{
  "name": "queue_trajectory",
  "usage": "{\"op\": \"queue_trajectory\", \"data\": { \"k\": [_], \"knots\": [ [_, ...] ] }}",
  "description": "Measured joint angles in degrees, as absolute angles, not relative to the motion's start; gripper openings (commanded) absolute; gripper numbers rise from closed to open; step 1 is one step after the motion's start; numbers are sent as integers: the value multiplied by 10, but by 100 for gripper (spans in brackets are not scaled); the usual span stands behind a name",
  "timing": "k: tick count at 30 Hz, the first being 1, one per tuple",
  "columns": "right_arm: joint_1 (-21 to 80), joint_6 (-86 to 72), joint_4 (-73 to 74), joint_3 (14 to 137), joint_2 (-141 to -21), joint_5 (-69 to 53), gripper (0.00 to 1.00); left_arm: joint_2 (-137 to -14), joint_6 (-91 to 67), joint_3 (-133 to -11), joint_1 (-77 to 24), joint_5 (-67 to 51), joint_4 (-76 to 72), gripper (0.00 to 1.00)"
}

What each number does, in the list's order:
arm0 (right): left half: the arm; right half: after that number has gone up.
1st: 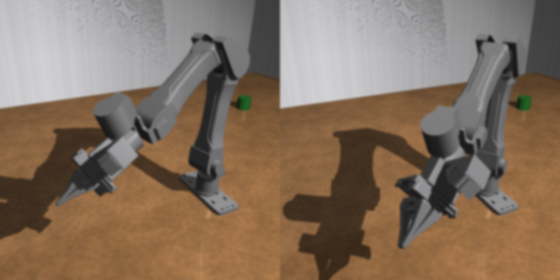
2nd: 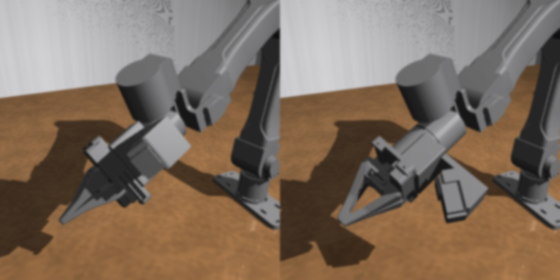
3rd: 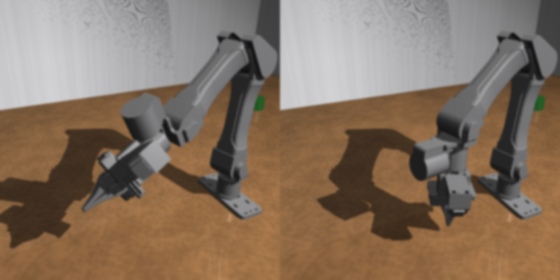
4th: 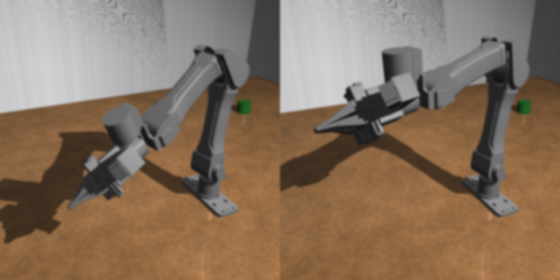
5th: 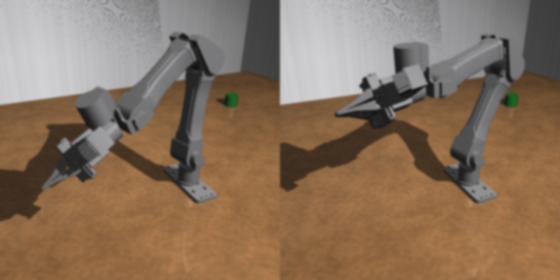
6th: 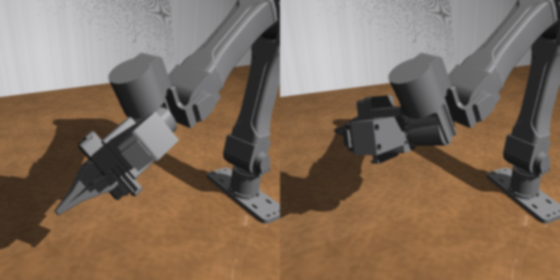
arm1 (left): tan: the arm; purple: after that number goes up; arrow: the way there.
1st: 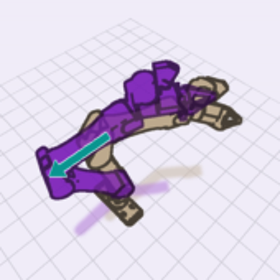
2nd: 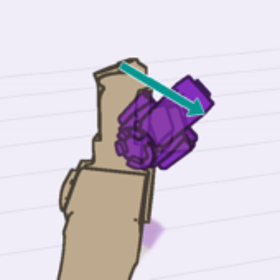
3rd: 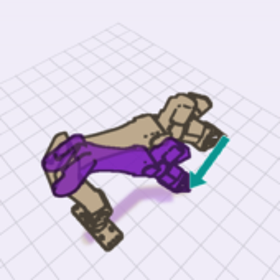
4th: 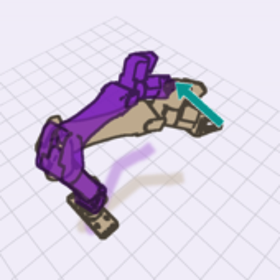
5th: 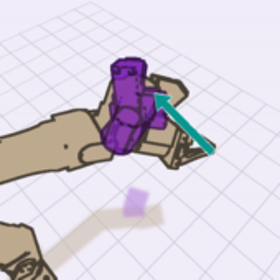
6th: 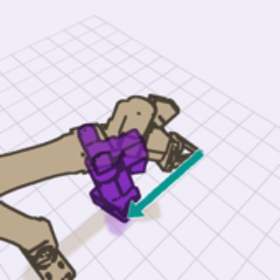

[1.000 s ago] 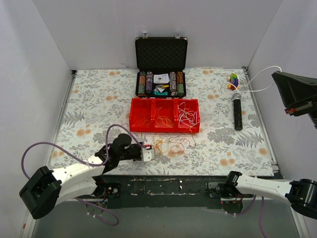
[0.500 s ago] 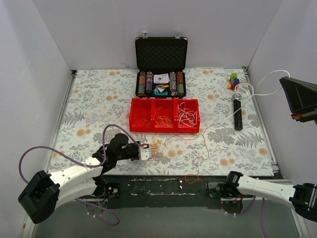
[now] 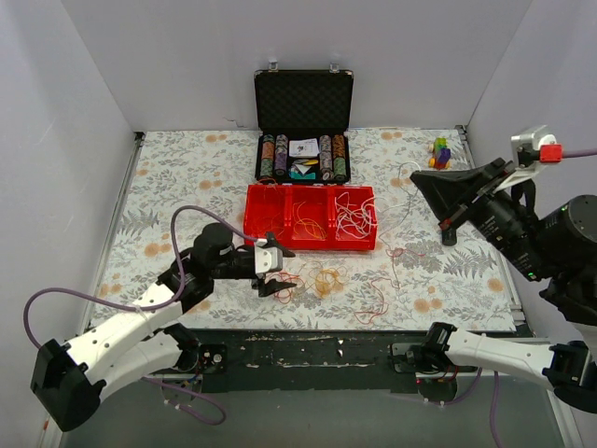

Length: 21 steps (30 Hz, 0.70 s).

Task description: Untangle the cables

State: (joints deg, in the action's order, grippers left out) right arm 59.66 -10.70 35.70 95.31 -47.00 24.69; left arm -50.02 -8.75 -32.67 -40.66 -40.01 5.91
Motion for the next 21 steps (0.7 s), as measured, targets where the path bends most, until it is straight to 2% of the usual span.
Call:
{"op": "queue_trajectory", "data": {
  "k": [3,5,10,15,21],
  "knots": [
    [597,-121,348,942,-475,225,1,-499,-132,-344,-407,-419,44,63],
    [597,-128,341,938,-475,213,1,-511,-171,-344,-413,-422,21,66],
    [597,-142,314,938,-463,180,1,-588,-241,-343,-457,-429,-54,71],
    [597,-155,294,939,-454,147,1,-671,-282,-343,-501,-428,-138,73],
    [597,-170,277,935,-445,117,1,-701,-306,-342,-518,-408,-229,74]
  ]
}}
